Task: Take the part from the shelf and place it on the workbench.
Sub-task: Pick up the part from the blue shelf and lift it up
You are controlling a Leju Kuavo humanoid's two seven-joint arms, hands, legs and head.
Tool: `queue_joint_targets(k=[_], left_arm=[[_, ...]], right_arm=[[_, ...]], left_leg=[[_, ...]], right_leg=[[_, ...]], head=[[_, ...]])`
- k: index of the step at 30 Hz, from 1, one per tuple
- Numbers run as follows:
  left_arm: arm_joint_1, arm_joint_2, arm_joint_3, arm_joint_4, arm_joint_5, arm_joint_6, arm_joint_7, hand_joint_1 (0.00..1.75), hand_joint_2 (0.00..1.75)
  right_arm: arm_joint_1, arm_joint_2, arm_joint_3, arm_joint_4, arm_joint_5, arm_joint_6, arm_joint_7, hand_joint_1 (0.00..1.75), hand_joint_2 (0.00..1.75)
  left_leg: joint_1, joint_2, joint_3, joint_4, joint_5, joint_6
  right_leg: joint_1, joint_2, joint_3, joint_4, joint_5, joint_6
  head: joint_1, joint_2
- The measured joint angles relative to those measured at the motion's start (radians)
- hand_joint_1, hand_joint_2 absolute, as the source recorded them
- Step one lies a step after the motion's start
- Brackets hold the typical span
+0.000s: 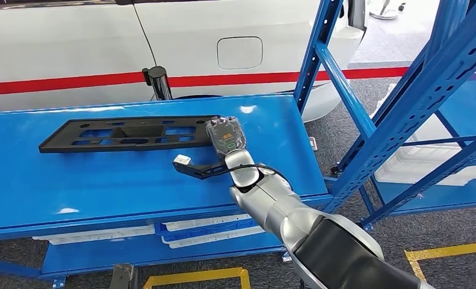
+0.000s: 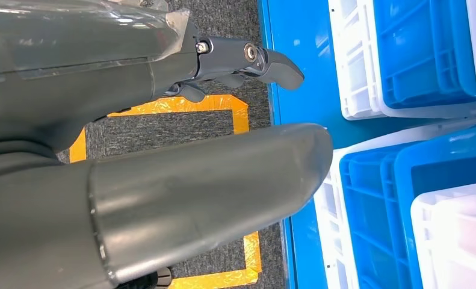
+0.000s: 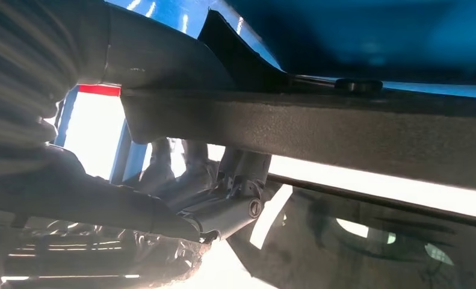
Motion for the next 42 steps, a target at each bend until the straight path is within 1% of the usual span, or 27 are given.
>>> queue_joint_targets(k=[1, 4, 5, 8, 9, 10, 12, 13, 14, 16, 20, 23, 26, 28, 30, 32, 35, 39, 42], left_arm=[[0.0, 0.0, 0.0, 0.0, 0.0, 0.0, 0.0, 0.0, 0.0], [0.0, 0.0, 0.0, 0.0, 0.0, 0.0, 0.0, 0.0, 0.0], [0.0, 0.0, 0.0, 0.0, 0.0, -0.001, 0.0, 0.0, 0.0], [-0.001, 0.0, 0.0, 0.0, -0.001, -0.004, 0.001, 0.0, 0.0], [-0.001, 0.0, 0.0, 0.0, -0.001, -0.004, 0.002, 0.0, 0.0], [-0.001, 0.0, 0.0, 0.0, -0.001, -0.004, 0.002, 0.0, 0.0], [-0.002, -0.001, -0.001, 0.0, -0.001, -0.005, 0.004, 0.0, 0.0], [-0.002, -0.001, -0.001, 0.0, -0.002, -0.005, 0.004, 0.0, 0.0], [-0.002, -0.001, -0.001, 0.0, -0.002, -0.006, 0.005, 0.0, 0.0], [-0.002, -0.002, -0.001, 0.0, -0.002, -0.006, 0.006, 0.0, 0.0], [-0.002, -0.002, -0.001, 0.0, -0.003, -0.006, 0.007, 0.0, 0.0], [-0.002, -0.002, -0.001, 0.0, -0.002, -0.005, 0.002, 0.0, 0.0], [-0.001, -0.003, 0.0, 0.0, 0.007, 0.011, -0.018, 0.0, 0.0], [-0.001, -0.004, 0.0, 0.0, 0.017, 0.031, -0.038, 0.0, 0.0], [0.002, -0.007, 0.0, 0.0, 0.019, 0.057, -0.072, 0.0, 0.87], [0.004, -0.01, 0.0, 0.0, 0.016, 0.079, -0.109, 0.0, 1.75], [0.005, -0.013, -0.001, 0.0, 0.003, 0.089, -0.123, 0.0, 1.75], [0.005, -0.019, -0.015, 0.0, -0.022, 0.09, -0.118, 0.0, 1.75], [0.005, -0.02, -0.024, 0.0, -0.025, 0.09, -0.116, 0.0, 1.75]], right_arm=[[0.0, 0.0, 0.0, 0.0, 0.0, 0.0, 0.0, 1.6, 1.75], [0.0, 0.0, 0.0, 0.0, 0.0, 0.0, 0.0, 1.61, 1.75], [0.0, 0.0, 0.0, 0.0, 0.002, 0.0, -0.002, 1.56, 1.75], [0.0, 0.001, -0.007, -0.001, 0.025, 0.006, -0.011, 0.62, 1.75], [0.001, 0.002, -0.014, -0.002, 0.039, 0.01, -0.015, 0.4, 1.75], [0.003, 0.004, -0.022, -0.003, 0.052, 0.014, -0.019, 0.51, 1.75], [0.01, 0.008, -0.039, -0.006, 0.076, 0.021, -0.028, 1.07, 1.75], [0.014, 0.01, -0.046, -0.008, 0.084, 0.023, -0.03, 1.4, 1.75], [0.016, 0.012, -0.053, -0.01, 0.09, 0.024, -0.032, 1.6, 1.75], [0.018, 0.016, -0.063, -0.014, 0.099, 0.027, -0.033, 1.74, 1.75], [0.018, 0.021, -0.081, -0.024, 0.119, 0.03, -0.039, 1.75, 1.75], [0.022, 0.023, -0.105, -0.034, 0.146, 0.014, -0.059, 1.75, 1.75], [0.037, 0.027, -0.147, -0.06, 0.166, -0.026, -0.101, 1.75, 1.75], [0.056, 0.03, -0.189, -0.107, 0.175, -0.05, -0.143, 1.75, 1.75], [0.09, 0.032, -0.239, -0.193, 0.193, -0.055, -0.19, 1.75, 1.75], [0.136, 0.032, -0.287, -0.32, 0.207, -0.045, -0.238, 1.75, 1.75], [0.211, 0.029, -0.337, -0.54, 0.216, -0.013, -0.286, 1.75, 1.75], [0.305, -0.004, -0.374, -0.848, 0.227, 0.019, -0.309, 1.75, 1.75], [0.34, -0.024, -0.388, -0.971, 0.227, 0.025, -0.311, 1.75, 1.75]], left_leg=[[0.0, 0.0, 0.0, 0.0, 0.0, 0.0], [0.0, 0.0, 0.0, 0.0, 0.0, 0.0], [0.0, 0.0, 0.0, 0.0, 0.0, 0.0], [0.0, 0.0, 0.001, 0.0, 0.0, 0.0], [0.0, 0.0, 0.001, 0.0, 0.0, 0.0], [0.0, 0.0, 0.001, 0.0, 0.0, 0.0], [0.0, 0.0, 0.001, 0.0, 0.0, 0.0], [0.0, 0.001, 0.0, 0.0, 0.0, 0.0], [0.0, 0.001, 0.0, 0.0, 0.0, 0.0], [0.0, 0.001, 0.001, 0.0, 0.0, 0.0], [0.0, 0.001, 0.001, 0.0, 0.0, 0.0], [0.0, 0.002, 0.001, 0.0, 0.0, 0.0], [0.0, 0.002, 0.001, 0.0, 0.0, 0.0], [0.0, 0.002, 0.0, 0.0, 0.0, 0.0], [0.0, 0.001, 0.0, 0.0, 0.0, 0.0], [0.0, 0.0, 0.0, 0.0, 0.0, 0.0], [0.0, -0.001, -0.001, 0.0, 0.0, 0.0], [-0.001, -0.002, -0.003, 0.0, 0.0, 0.0], [-0.001, 0.0, -0.003, 0.0, 0.0, 0.0]], right_leg=[[0.0, 0.0, 0.0, 0.0, 0.0, 0.0], [0.0, 0.0, 0.0, 0.0, 0.0, 0.0], [0.0, 0.0, 0.001, 0.0, 0.0, 0.0], [0.0, 0.0, 0.001, 0.0, 0.0, 0.0], [0.0, 0.0, 0.001, 0.0, 0.0, 0.0], [0.0, 0.0, 0.001, 0.0, 0.0, 0.0], [0.0, 0.0, 0.001, 0.0, 0.0, 0.0], [0.0, 0.0, 0.001, 0.0, 0.0, 0.0], [0.0, 0.0, 0.001, 0.0, 0.0, 0.0], [0.0, 0.0, 0.001, 0.0, 0.0, 0.0], [0.0, 0.0, 0.001, 0.0, 0.0, 0.0], [0.0, 0.0, 0.0, 0.0, 0.0, 0.0], [0.0, 0.0, 0.001, 0.0, 0.0, 0.0], [0.0, 0.0, 0.001, 0.0, 0.0, 0.0], [0.0, 0.0, 0.0, 0.0, 0.0, 0.0], [0.0, 0.0, 0.0, 0.0, 0.0, 0.0], [0.0, -0.001, -0.001, 0.0, 0.0, 0.0], [0.0, -0.002, -0.002, 0.0, 0.0, 0.0], [0.0, -0.001, -0.002, 0.0, 0.0, 0.0]], head=[[0.0, 0.0], [0.0, 0.0], [0.0, 0.0], [0.0, 0.0], [0.0, 0.0], [0.0, 0.0], [0.0, 0.0], [0.0, 0.0], [0.0, 0.0], [0.0, 0.0], [0.0, 0.0], [0.0, 0.0], [0.0, 0.0], [0.0, 0.0], [0.0, 0.0], [0.0, 0.0], [0.0, 0.0], [0.0, 0.0], [0.0, 0.0]])
